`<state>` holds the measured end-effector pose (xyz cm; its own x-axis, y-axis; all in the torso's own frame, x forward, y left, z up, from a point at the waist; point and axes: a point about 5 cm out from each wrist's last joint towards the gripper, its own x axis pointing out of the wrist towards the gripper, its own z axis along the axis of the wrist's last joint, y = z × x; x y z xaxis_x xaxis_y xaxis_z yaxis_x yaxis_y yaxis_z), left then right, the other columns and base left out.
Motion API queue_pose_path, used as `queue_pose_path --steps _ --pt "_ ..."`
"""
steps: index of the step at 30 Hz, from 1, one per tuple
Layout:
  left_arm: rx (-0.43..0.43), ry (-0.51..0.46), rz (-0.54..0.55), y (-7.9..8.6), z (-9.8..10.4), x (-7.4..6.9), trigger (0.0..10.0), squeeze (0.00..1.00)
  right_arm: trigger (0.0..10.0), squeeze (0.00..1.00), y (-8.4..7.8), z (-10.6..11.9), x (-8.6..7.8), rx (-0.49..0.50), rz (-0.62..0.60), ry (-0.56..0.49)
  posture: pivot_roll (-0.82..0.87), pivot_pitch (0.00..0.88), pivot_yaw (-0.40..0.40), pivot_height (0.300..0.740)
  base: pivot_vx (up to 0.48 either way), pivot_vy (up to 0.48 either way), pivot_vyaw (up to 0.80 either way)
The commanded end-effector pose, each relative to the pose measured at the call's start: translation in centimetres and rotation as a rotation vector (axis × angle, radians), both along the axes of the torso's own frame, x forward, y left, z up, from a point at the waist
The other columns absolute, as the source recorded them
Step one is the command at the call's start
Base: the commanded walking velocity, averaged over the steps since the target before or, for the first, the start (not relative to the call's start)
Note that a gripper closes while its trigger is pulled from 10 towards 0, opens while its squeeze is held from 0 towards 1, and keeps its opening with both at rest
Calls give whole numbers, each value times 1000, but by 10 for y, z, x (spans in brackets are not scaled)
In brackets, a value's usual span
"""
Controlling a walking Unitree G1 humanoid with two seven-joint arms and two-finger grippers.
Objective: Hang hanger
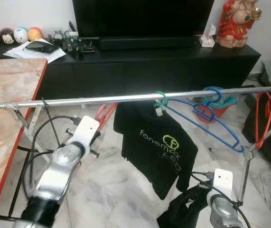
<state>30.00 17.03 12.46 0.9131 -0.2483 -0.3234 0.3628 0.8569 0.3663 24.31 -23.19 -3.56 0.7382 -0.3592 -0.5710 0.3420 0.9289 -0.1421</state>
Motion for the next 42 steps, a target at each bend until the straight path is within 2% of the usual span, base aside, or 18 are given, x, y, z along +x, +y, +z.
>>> queue_pose_path --steps 1,4,6,12,14,15,18,21,23,24,28,32,34,36,38,39,42 --pt "64 28 -17 12 -6 -13 10000 0 10000 0 0 4 5 -11 12 -14 -48 0 -54 740 0 0 0" --pt "79 56 -24 18 -11 -19 10000 0 10000 0 0 4 5 -10 15 -14 -46 0 -55 740 0 0 0" --pt "107 132 -23 26 -23 -29 10000 0 10000 0 1 4 6 -9 20 -15 -39 0 -54 740 0 0 0" --pt "122 228 -52 30 -45 -40 10000 0 10000 0 2 4 6 -10 22 -14 -32 0 -50 740 0 0 0" --pt "141 294 -57 33 -65 -45 10000 0 10000 0 -1 5 6 -10 12 -15 -55 0 -33 740 0 0 0" --pt "141 294 -57 33 -65 -45 10000 0 10000 0 -1 5 6 -10 12 -15 -55 0 -33 740 0 0 0" --pt "173 370 -69 35 -88 -51 10000 0 10000 0 -3 6 6 -10 -2 -18 -55 0 -24 740 0 0 0" --pt "182 393 -64 36 -96 -52 10000 0 10000 0 -3 6 6 -10 -4 -17 -53 0 -21 740 0 0 0" --pt "216 430 8 42 -116 -52 10000 0 10000 0 -1 3 5 6 -10 -5 -37 0 -7 740 0 0 0" --pt "216 430 8 42 -116 -52 10000 0 10000 0 -1 3 5 6 -10 -5 -37 0 -7 740 0 0 0" --pt "289 458 14 43 -137 -59 10000 0 10000 0 3 -1 1 24 -8 11 -33 0 2 740 0 0 0" --pt "250 492 61 45 -148 -64 10000 0 10000 0 5 -4 -2 32 -14 21 -32 0 8 740 0 0 0" --pt "259 581 164 61 -169 -84 10000 0 10000 0 12 -13 -14 50 -23 54 -43 0 27 740 0 0 0" --pt "257 607 205 65 -175 -91 10000 0 10000 0 14 -16 -18 55 -25 65 -43 0 27 740 0 0 0" --pt "224 632 322 77 -182 -104 10000 0 10000 0 20 -22 -25 56 4 86 -19 0 2 740 0 0 0" --pt "224 632 322 77 -182 -104 10000 0 10000 0 20 -22 -25 56 4 86 -19 0 2 740 0 0 0" --pt "192 652 447 87 -190 -117 10000 0 10000 0 25 -25 -28 39 66 109 -4 0 -33 740 0 0 0"
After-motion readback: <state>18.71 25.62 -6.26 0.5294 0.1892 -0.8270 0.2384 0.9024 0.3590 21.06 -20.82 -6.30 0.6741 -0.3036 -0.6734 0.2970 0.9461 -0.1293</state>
